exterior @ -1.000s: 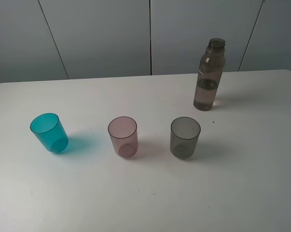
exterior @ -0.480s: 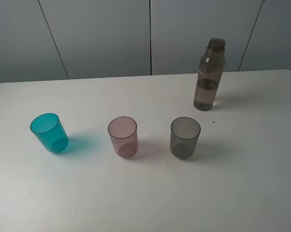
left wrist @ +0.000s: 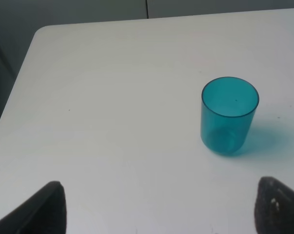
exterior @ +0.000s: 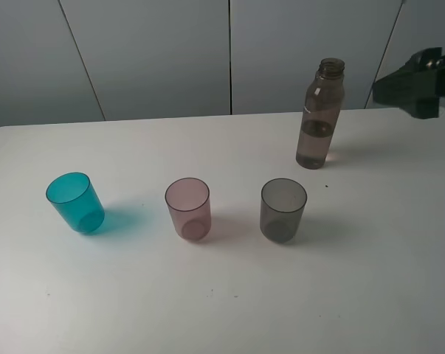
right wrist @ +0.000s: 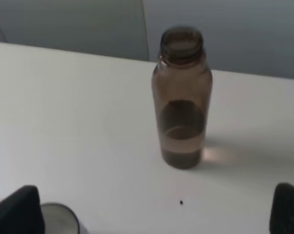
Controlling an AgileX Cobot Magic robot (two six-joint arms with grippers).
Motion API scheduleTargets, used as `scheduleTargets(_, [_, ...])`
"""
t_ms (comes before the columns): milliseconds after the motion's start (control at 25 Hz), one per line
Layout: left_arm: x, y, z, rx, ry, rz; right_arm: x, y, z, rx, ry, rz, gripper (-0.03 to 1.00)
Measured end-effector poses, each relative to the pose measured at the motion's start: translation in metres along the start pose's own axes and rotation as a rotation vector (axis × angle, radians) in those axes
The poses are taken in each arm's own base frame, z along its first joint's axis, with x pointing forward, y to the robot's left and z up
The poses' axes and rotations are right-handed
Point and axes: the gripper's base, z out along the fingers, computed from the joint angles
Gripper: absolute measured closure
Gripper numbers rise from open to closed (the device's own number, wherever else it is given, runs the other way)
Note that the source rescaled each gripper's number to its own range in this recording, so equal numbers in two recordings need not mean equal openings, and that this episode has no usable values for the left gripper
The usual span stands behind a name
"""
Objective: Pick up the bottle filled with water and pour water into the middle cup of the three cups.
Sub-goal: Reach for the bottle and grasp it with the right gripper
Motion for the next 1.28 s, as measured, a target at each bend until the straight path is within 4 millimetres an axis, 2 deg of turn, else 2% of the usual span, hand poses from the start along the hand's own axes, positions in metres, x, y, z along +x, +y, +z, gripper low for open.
scheduleTargets(240, [0.000,0.000,0.000,0.000,0.000,-0.002,0.021,-0.008,0.053,0.036,0.109,-0.008,-0.03])
scheduleTargets(520, [0.000,0.000,0.000,0.000,0.000,-0.002,0.044,-0.018,0.100,0.095,0.084,-0.010,-0.03])
scheduleTargets(1000, [0.000,0.000,0.000,0.000,0.000,-0.002,0.072,-0.023,0.160,0.084,0.039,-0.055,-0.03])
scheduleTargets(1280, [0.000,0.000,0.000,0.000,0.000,-0.002,0.076,-0.024,0.181,0.073,-0.114,-0.056,-0.03])
